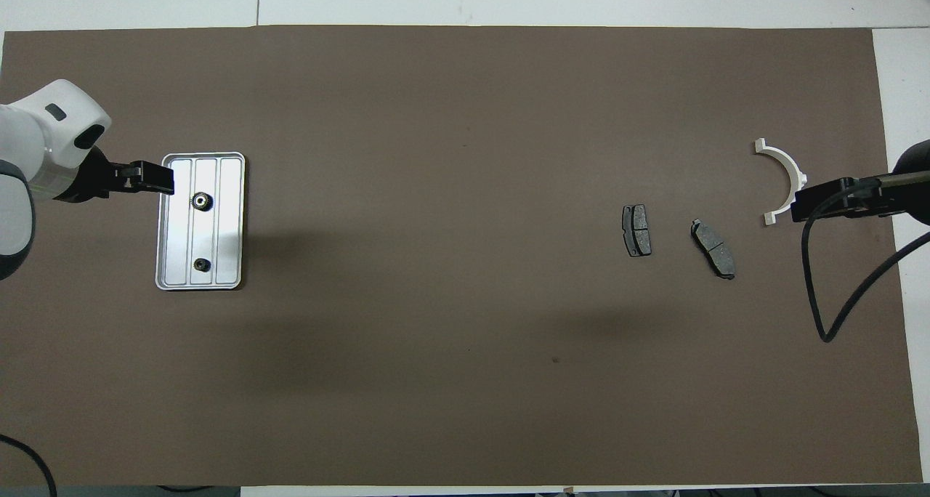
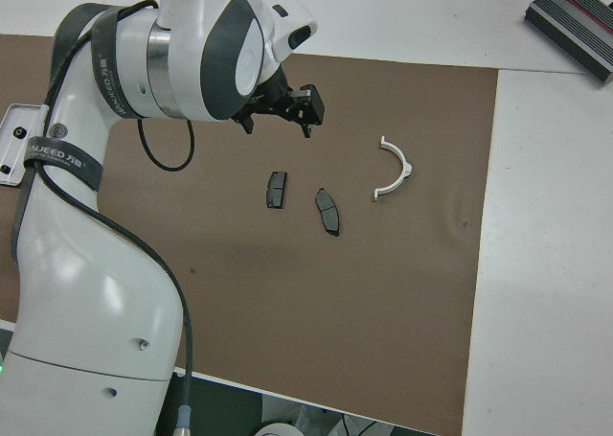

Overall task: Place bearing gear from tray to pile
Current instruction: 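Grasp the small black bearing in the tray with the left gripper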

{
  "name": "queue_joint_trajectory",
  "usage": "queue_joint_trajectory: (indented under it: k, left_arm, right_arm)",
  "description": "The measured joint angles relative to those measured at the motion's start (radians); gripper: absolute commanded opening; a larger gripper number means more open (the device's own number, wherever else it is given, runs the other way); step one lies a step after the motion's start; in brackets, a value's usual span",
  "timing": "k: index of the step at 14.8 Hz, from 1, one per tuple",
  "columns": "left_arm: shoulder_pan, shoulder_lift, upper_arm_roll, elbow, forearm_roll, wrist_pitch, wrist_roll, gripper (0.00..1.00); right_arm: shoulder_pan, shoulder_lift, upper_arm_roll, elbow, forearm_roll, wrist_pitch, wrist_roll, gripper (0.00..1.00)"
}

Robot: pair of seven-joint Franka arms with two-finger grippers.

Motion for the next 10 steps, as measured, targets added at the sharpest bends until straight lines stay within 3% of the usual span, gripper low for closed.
queue_joint_trajectory:
  k: [4, 10]
  left_arm:
    - [0.000, 0.080, 0.000, -0.019, 0.000, 0.075, 0.000, 0.85]
    - [0.003, 0.171, 0.006, -0.021, 0.000, 0.161, -0.003, 0.80]
  right_arm:
    - [0.000, 0.000, 0.000, 0.000, 0.000, 0.000, 0.000, 1.00]
    - [0.000, 0.000, 0.000, 0.000, 0.000, 0.000, 0.000, 1.00]
